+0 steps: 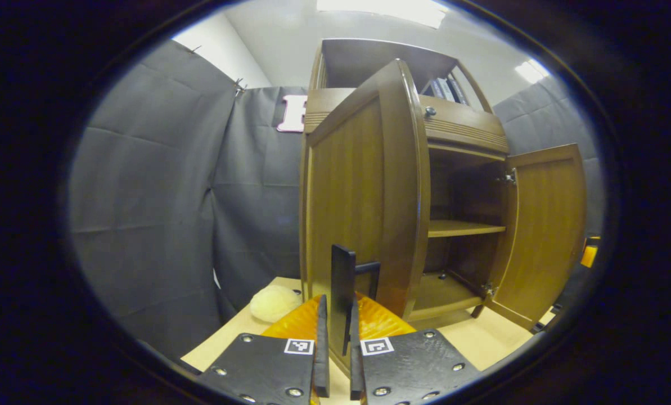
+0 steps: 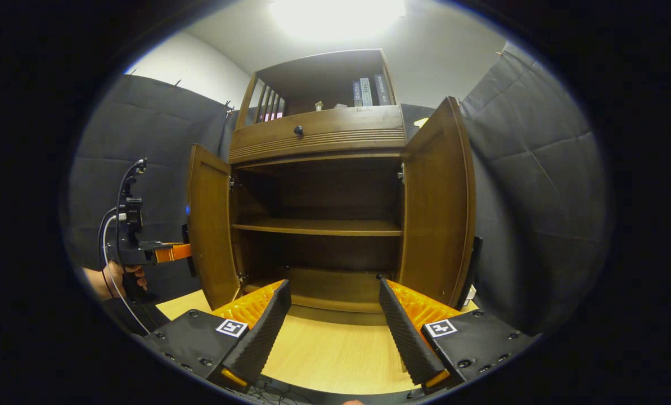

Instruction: Open the right door of the double-door shoe cabinet with the right hand, and open the left door with the left hand.

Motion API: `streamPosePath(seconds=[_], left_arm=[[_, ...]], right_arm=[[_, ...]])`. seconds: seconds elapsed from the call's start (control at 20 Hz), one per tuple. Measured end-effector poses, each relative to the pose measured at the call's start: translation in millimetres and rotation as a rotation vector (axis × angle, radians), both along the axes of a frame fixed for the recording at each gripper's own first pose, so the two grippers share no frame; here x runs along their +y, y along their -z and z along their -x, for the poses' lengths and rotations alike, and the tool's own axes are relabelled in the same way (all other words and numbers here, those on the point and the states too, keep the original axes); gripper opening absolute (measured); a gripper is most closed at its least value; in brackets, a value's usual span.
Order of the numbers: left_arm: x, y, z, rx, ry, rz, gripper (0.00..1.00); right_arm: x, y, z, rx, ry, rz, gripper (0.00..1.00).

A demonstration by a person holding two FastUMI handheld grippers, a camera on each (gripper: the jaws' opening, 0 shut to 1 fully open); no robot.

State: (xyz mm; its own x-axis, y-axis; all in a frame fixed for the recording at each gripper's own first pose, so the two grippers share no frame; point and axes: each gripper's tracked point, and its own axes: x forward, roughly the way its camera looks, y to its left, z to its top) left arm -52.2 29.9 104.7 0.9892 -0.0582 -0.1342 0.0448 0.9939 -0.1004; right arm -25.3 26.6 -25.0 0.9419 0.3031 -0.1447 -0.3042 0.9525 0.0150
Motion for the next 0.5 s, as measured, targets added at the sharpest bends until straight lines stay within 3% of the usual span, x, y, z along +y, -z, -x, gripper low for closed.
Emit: streamPosePath(seconds=[0.1,0.15,0.25,0.5], left_arm=[[11,7,5,0.007,-0.007,0.006,0.12],[20,9,8,0.012,-0.018,0.005,0.18],[36,8,9,0.006,-0.054,-0.023,0.12],[69,7,17,0.009,-0.097,-0.041,0.12]], right_arm=[[4,1,-2,0.001,-0.006,0.001,0.97],[6,2,-2,0.004,-0.009,0.000,0.97],[11,2,-4,0.006,-0.015,-0.004,0.97],[16,1,-8,0.000,-0.018,-0.003,0.96]])
